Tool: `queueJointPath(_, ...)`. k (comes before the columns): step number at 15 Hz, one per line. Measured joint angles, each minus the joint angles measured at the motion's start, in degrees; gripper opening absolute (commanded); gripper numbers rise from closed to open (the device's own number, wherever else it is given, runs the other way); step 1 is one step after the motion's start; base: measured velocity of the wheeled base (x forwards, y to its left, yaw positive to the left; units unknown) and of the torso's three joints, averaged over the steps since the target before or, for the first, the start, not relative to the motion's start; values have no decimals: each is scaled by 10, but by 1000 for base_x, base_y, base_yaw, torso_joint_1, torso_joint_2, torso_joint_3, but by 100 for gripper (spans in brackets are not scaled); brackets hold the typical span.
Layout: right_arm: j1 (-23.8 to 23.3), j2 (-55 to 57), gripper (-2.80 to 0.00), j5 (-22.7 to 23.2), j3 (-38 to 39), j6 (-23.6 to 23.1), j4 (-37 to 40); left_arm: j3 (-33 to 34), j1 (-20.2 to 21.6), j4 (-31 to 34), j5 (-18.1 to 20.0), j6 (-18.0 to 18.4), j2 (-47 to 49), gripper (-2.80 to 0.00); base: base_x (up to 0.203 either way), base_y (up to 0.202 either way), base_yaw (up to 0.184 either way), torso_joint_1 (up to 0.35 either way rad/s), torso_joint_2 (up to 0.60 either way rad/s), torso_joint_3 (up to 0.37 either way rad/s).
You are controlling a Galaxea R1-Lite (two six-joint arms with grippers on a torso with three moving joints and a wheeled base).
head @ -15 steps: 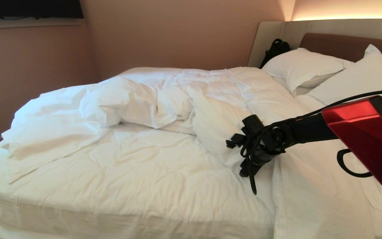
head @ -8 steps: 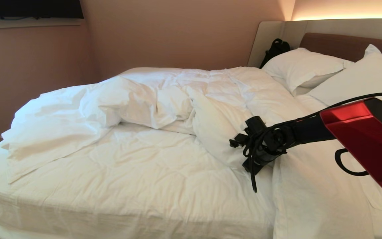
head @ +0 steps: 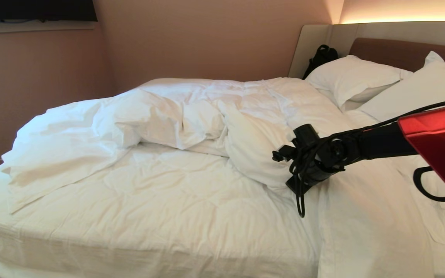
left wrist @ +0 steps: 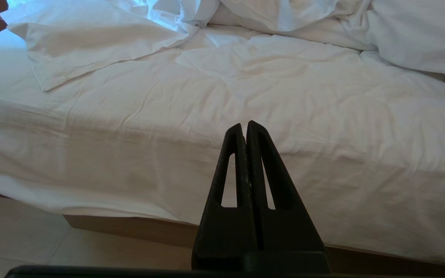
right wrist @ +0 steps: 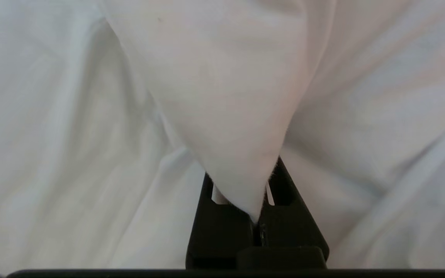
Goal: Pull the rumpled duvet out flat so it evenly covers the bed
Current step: Flatten the corners of the folded blanket
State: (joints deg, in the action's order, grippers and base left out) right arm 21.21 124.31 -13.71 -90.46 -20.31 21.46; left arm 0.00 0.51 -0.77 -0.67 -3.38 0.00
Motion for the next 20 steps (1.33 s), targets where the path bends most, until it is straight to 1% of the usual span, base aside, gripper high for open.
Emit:
queueJointPath(3, 2, -60, -280, 32, 31, 2, 28, 0, 0, 0, 0, 0, 0, -280, 0, 0, 0, 0, 0, 0)
queueJointPath(6, 3, -138, -280, 84, 81, -6, 74, 0, 0, 0, 0, 0, 0, -280, 0, 0, 0, 0, 0, 0)
queueJointPath(9, 4, -204, -280, 129, 128, -28, 118, 0, 0, 0, 0, 0, 0, -280, 0, 0, 0, 0, 0, 0)
queueJointPath(14, 4, -303, -280, 184, 207, -68, 166, 0, 0, 0, 0, 0, 0, -280, 0, 0, 0, 0, 0, 0)
queueJointPath(16, 4, -332, -280, 207, 227, -80, 179, 0, 0, 0, 0, 0, 0, -280, 0, 0, 0, 0, 0, 0)
queueJointPath(20, 5, -380, -280, 254, 253, -89, 203, 0, 0, 0, 0, 0, 0, -280, 0, 0, 0, 0, 0, 0)
